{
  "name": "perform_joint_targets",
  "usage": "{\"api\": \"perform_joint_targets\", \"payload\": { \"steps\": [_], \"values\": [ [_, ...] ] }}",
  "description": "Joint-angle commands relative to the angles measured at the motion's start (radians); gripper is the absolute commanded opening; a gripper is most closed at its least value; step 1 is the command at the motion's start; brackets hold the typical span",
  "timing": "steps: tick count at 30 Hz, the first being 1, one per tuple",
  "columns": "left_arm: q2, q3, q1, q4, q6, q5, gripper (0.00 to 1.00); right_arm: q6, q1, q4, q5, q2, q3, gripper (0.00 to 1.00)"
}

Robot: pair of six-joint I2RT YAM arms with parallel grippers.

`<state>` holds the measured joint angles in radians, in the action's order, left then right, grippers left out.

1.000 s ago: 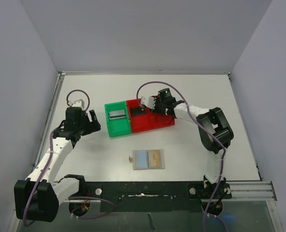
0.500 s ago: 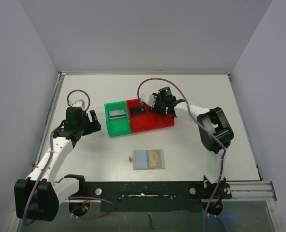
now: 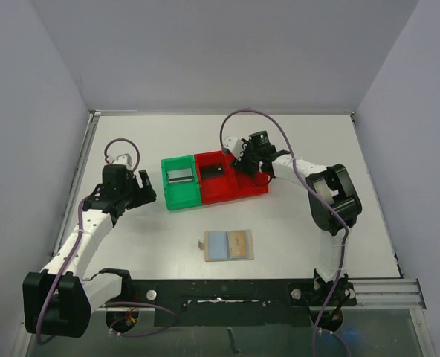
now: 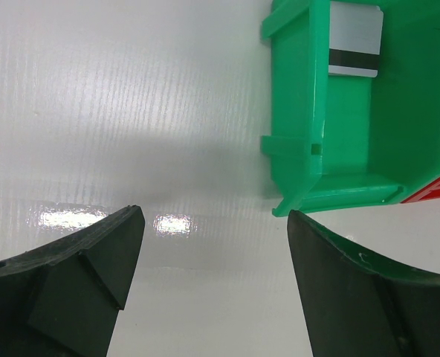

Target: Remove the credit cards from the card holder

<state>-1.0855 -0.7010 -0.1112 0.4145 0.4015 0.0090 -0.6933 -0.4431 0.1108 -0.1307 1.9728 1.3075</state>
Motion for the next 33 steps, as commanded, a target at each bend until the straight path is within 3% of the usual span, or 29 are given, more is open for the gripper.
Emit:
{"api": "perform_joint_targets", "payload": {
  "steps": [1, 16, 20, 22, 26, 29, 33],
  "values": [
    [-0.005, -0.017, 0.005, -0.046, -0.021, 0.018, 0.77, 0.082, 0.024, -0.037, -0.048, -0.069, 0.049, 0.54],
    [-0.016, -0.018, 0.006, -0.045, -0.023, 0.023, 0.77, 0.320, 0.047, -0.046, -0.052, -0.117, 0.057, 0.59],
    [-0.015, -0.019, 0.005, -0.045, -0.023, 0.021, 0.77, 0.571, 0.055, 0.000, -0.026, -0.146, 0.086, 0.54],
    [-0.014, -0.020, 0.005, -0.044, -0.023, 0.020, 0.77, 0.695, 0.054, 0.072, -0.027, -0.146, 0.108, 0.45],
    [-0.016, -0.019, 0.005, -0.046, -0.023, 0.022, 0.77, 0.946, 0.054, 0.267, 0.013, -0.095, 0.180, 0.37],
    [-0.020, -0.019, 0.005, -0.047, -0.023, 0.026, 0.77, 1.028, 0.043, 0.251, 0.037, -0.094, 0.133, 0.26],
    [-0.017, -0.019, 0.005, -0.047, -0.023, 0.029, 0.77, 1.073, 0.015, 0.250, 0.111, -0.088, 0.112, 0.23]
  ]
}}
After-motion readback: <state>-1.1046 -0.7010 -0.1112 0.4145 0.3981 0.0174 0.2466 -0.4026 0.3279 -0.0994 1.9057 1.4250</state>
